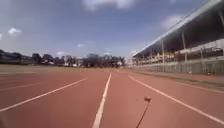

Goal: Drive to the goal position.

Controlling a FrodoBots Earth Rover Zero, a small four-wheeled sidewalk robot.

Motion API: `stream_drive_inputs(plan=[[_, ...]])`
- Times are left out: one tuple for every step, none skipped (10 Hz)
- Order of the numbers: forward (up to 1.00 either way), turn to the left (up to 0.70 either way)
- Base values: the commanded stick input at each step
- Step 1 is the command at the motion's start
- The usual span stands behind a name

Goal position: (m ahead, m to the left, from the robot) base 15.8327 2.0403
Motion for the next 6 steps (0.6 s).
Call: stream_drive_inputs(plan=[[0.70,0.00],[0.70,0.00],[0.70,0.00],[0.70,0.00],[0.70,0.00],[0.70,0.00]])
